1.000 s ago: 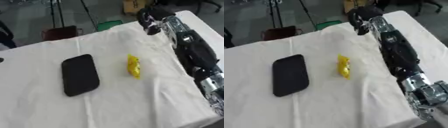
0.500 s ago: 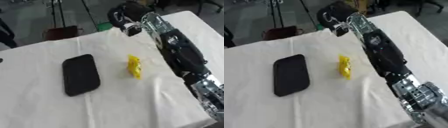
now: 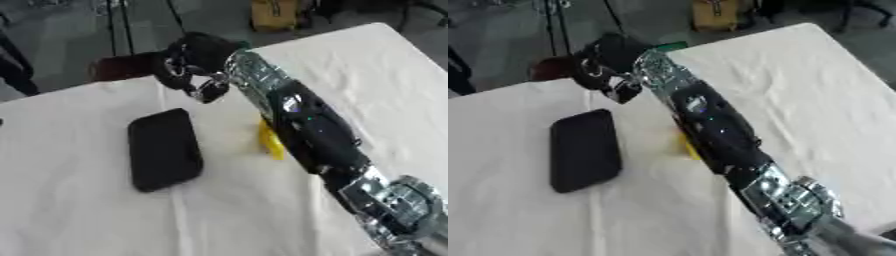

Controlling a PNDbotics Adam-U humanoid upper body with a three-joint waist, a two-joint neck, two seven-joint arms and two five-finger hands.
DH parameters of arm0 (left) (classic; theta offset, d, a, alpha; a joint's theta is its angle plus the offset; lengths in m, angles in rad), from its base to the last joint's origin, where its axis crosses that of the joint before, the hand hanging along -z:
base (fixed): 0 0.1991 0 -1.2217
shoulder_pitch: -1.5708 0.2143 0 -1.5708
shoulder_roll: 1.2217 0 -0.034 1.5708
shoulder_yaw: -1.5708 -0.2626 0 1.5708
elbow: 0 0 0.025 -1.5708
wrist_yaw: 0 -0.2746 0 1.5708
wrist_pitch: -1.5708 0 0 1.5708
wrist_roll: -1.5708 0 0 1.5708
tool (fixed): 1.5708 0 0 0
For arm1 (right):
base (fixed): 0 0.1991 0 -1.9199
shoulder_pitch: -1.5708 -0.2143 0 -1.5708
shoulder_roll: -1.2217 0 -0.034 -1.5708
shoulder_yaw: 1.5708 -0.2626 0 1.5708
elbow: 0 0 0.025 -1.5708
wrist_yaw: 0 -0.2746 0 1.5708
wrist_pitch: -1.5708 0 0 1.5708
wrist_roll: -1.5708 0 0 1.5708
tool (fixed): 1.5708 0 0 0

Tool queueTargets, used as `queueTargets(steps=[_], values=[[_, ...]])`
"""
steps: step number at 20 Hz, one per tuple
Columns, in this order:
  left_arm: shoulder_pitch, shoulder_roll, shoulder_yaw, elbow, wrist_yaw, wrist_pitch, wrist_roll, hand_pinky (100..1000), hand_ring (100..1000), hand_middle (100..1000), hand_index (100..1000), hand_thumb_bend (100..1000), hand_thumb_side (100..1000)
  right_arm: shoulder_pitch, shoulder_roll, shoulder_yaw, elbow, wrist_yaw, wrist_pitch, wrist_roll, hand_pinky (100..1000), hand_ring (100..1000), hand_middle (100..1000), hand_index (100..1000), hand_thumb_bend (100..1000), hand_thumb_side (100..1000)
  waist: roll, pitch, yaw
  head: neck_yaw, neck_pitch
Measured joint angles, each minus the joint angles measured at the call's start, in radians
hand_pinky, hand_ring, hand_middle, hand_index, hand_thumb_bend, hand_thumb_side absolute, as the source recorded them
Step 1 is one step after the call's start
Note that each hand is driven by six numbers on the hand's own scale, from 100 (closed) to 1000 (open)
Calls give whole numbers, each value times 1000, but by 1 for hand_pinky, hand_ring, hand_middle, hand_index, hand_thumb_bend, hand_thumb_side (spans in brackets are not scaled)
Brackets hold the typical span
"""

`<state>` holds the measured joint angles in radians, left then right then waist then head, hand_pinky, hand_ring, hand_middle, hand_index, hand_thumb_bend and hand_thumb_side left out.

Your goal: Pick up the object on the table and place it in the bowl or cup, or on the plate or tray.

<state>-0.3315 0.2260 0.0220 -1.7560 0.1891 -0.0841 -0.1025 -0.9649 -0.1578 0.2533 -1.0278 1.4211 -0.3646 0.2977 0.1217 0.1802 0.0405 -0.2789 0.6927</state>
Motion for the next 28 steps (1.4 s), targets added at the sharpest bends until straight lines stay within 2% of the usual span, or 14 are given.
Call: queueTargets(steps=[4, 9, 14, 16, 18, 20, 21, 22, 24, 28], values=[[-2, -8, 0, 0, 1, 1, -2, 694, 841, 889, 867, 365, 1000, 33, 54, 2, 75, 50, -8, 6, 1000, 933, 898, 486, 128, 273, 1, 0, 4, -1, -7], [-2, -8, 0, 0, 1, 1, -2, 694, 841, 889, 867, 366, 1000, 51, 89, 2, 156, 122, -24, -6, 1000, 940, 905, 503, 131, 281, 3, 0, 4, -4, -7], [-2, -8, 0, 0, 2, 1, -2, 694, 841, 889, 867, 367, 1000, 43, 98, -3, 181, 185, -41, -19, 1000, 953, 926, 775, 202, 348, 3, 0, 2, -5, -7], [-2, -8, 0, 0, 2, 1, -2, 694, 841, 888, 867, 368, 1000, 42, 99, -8, 186, 198, -45, -21, 1000, 954, 927, 827, 241, 378, 2, 0, 1, -5, -7], [-2, -8, 0, 0, 2, 1, -2, 694, 841, 888, 867, 368, 1000, 46, 101, -8, 194, 208, -47, -23, 1000, 954, 928, 845, 265, 396, 2, 0, 1, -5, -7], [-2, -8, 0, 0, 2, 1, -2, 694, 841, 888, 867, 369, 1000, 46, 101, -9, 197, 212, -50, -26, 1000, 954, 928, 910, 370, 476, 2, 0, 1, -5, -7], [-2, -8, 0, 0, 2, 1, -2, 694, 841, 888, 867, 369, 1000, 46, 101, -10, 197, 214, -51, -27, 1000, 954, 928, 914, 376, 481, 2, 0, 1, -5, -7], [-2, -8, 0, 0, 2, 1, -2, 694, 841, 888, 867, 369, 1000, 46, 101, -11, 197, 214, -54, -29, 1000, 953, 928, 947, 433, 526, 1, 0, 1, -5, -7], [-2, -8, 0, 0, 2, 1, -2, 694, 841, 888, 867, 369, 1000, 46, 101, -13, 197, 209, -59, -29, 1000, 951, 927, 962, 482, 572, 1, 0, 0, -6, -7], [-2, -8, 0, 0, 2, 1, -2, 694, 841, 888, 867, 371, 1000, 46, 101, -15, 177, 170, -64, -33, 1000, 944, 924, 969, 467, 637, 0, -1, -3, -10, -7]])
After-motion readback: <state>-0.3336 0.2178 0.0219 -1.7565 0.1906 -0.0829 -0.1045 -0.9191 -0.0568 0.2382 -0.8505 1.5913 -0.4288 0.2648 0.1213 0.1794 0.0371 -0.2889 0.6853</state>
